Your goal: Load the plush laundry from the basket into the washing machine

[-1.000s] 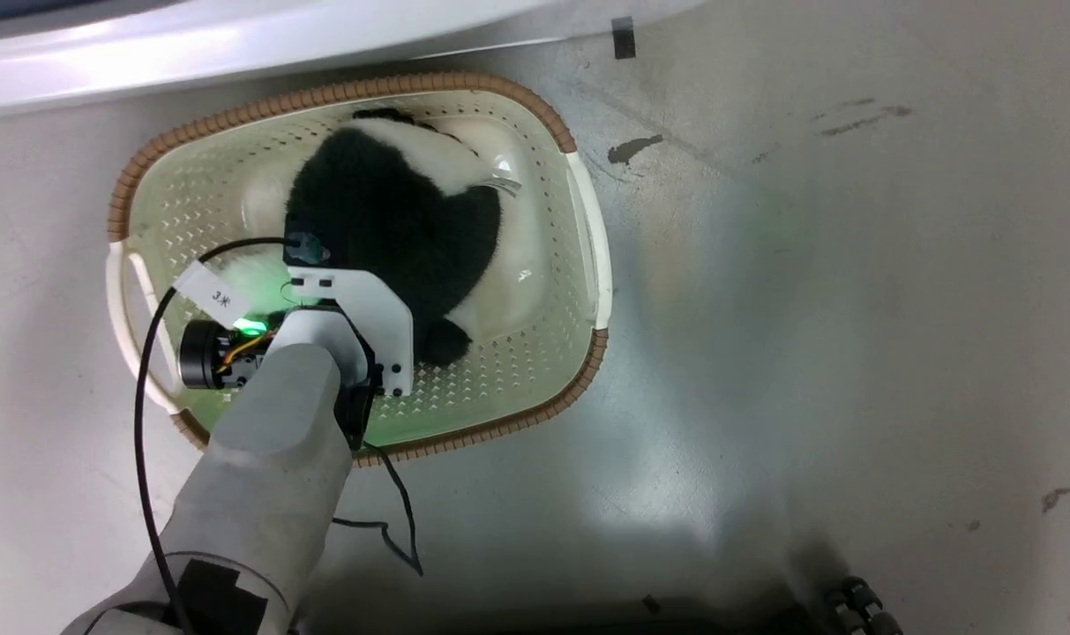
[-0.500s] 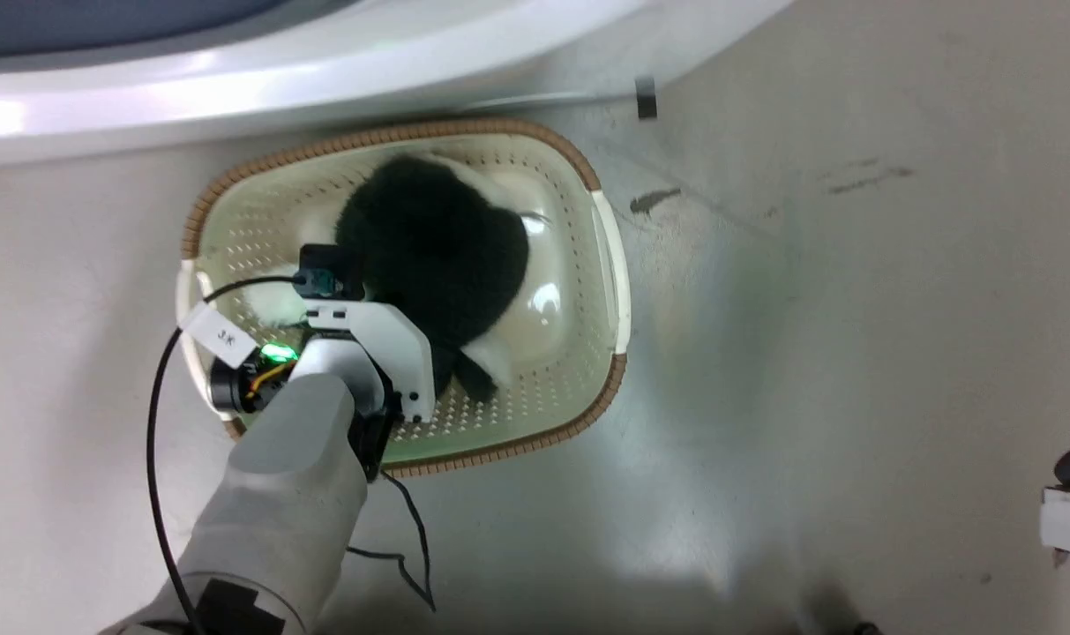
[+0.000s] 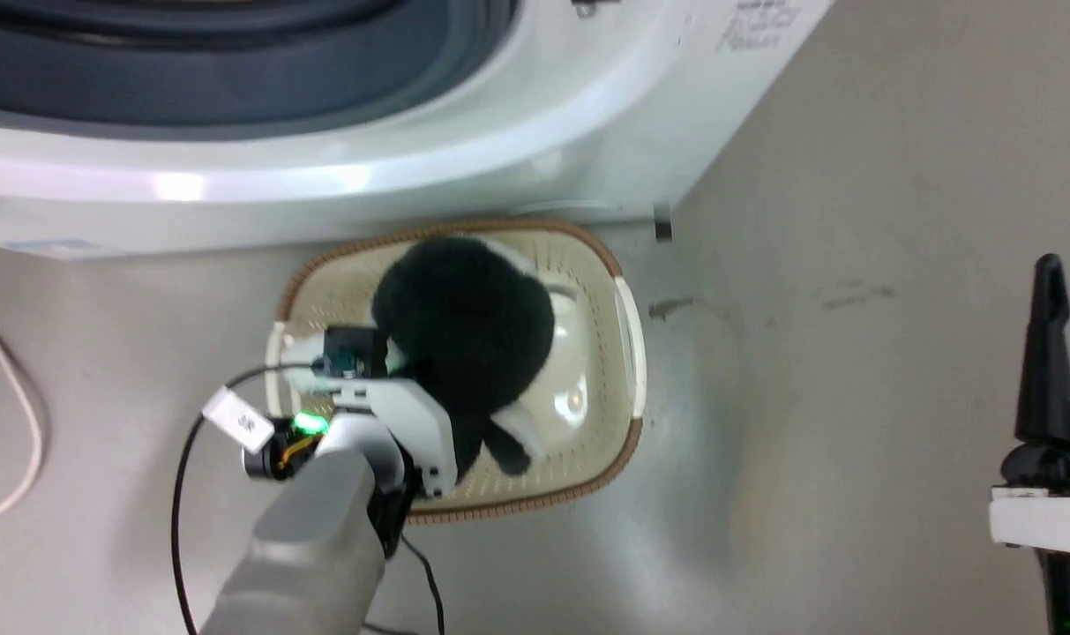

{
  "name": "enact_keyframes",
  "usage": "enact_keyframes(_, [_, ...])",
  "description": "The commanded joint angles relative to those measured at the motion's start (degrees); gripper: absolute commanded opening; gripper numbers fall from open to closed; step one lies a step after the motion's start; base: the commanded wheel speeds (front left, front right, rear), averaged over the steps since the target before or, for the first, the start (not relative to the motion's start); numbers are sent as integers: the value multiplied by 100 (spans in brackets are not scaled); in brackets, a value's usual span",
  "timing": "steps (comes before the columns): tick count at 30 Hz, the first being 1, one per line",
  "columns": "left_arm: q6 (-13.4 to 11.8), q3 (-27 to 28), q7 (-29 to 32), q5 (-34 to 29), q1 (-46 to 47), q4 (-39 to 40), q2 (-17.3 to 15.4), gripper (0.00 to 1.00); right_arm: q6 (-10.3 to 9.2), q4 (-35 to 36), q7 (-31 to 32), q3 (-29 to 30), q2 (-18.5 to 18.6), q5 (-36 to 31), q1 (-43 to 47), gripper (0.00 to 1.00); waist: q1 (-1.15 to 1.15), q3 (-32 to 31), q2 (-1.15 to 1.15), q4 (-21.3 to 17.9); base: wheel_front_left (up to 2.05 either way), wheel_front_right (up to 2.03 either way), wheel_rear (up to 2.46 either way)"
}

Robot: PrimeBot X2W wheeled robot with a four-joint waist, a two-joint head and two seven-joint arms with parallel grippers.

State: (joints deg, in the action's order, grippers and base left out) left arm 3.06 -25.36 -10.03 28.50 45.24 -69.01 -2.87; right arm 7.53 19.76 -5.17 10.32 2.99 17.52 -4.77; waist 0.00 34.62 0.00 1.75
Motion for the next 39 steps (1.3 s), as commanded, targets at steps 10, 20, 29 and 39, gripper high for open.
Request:
enact_keyframes(10, [14,-90,-397,241,-792,785,-1,0,-4,-370,-9,-148,-12,12,74,100,0,-1251,0,441,0,0,0])
enact_keyframes(20, [-463,109,-485,251,-1842,2789,-248,0,-4,-708,-88,-219,-12,101,288,100,0,-2073,0,642,0,0,0])
enact_keyframes(29, [-1138,145,-36,129,-2907,5430,-757,0,-4,-986,-173,-243,-12,178,504,100,0,-2664,0,727,0,0,0])
enact_keyframes(39, [-1578,323,697,48,-2891,6924,-1175,0,-4,-1050,-219,-211,-12,205,610,100,0,-2752,0,694,0,0,0])
